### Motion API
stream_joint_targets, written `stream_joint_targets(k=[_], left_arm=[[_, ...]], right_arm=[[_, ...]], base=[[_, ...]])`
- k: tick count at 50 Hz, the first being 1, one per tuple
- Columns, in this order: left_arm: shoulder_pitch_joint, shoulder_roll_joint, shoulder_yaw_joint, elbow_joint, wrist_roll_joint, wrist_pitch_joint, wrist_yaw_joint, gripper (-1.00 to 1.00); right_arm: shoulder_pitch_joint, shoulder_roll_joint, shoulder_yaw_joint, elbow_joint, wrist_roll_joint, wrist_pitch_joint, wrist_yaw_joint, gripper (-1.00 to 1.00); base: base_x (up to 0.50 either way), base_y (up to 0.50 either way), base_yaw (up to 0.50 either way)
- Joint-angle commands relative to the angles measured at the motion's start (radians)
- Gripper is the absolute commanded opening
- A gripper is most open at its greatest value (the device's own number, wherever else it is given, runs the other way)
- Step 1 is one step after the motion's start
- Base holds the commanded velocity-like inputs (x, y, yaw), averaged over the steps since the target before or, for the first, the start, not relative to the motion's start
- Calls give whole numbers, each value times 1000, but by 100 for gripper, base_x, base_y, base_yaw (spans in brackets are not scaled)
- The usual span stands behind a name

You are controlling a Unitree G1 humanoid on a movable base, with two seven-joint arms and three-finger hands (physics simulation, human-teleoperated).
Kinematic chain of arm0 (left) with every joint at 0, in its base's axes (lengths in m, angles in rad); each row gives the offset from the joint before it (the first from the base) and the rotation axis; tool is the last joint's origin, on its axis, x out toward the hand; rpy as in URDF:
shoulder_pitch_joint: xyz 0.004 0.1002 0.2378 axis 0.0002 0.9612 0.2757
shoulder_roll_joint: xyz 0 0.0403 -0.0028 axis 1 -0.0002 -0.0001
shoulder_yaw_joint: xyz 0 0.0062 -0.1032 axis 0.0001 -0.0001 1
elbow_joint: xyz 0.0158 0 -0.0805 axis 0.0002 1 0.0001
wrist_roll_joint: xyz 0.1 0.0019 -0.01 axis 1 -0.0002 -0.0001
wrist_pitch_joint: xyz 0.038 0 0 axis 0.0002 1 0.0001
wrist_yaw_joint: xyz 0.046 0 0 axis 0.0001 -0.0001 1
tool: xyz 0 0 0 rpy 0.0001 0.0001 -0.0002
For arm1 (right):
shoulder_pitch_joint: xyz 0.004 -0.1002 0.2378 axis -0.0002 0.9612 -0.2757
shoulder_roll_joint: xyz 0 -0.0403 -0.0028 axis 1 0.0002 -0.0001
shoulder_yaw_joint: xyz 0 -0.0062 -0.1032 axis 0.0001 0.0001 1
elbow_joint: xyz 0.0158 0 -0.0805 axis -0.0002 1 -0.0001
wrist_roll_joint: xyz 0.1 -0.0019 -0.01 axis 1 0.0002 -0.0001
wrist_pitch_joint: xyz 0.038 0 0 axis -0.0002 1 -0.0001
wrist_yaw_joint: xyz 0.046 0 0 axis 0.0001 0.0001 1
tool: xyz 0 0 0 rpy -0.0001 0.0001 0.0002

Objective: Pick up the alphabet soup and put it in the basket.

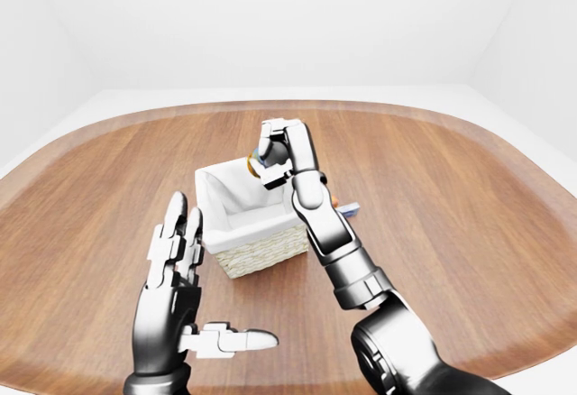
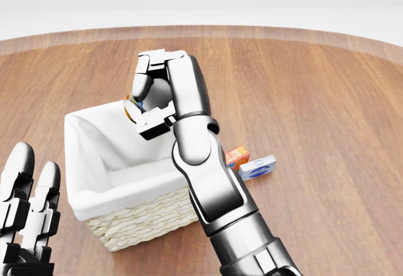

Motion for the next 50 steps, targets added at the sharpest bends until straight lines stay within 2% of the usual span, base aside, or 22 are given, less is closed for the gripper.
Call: stream_joint_targets(k=[1, 18, 32, 40, 50], left_arm=[[6, -8, 11, -13, -10, 0, -14, 100], [16, -19, 26, -30, -20, 0, -33, 100], [22, -23, 32, -35, -25, 0, -41, 100], [17, -27, 38, -34, -30, 0, -46, 100], [18, -28, 41, -34, -33, 0, -48, 100]], right_arm=[[-65, 32, 3, 212, -44, 0, -101, -100], [-147, 48, -11, 413, -89, 0, -178, -100], [-170, 57, -1, 475, -171, 0, -262, -100], [-198, 53, -7, 553, -197, -32, -262, -100], [-186, 69, 4, 549, -238, -37, -262, -100]], base=[[0, 0, 0], [0, 0, 0], [0, 0, 0], [0, 0, 0], [0, 0, 0]])
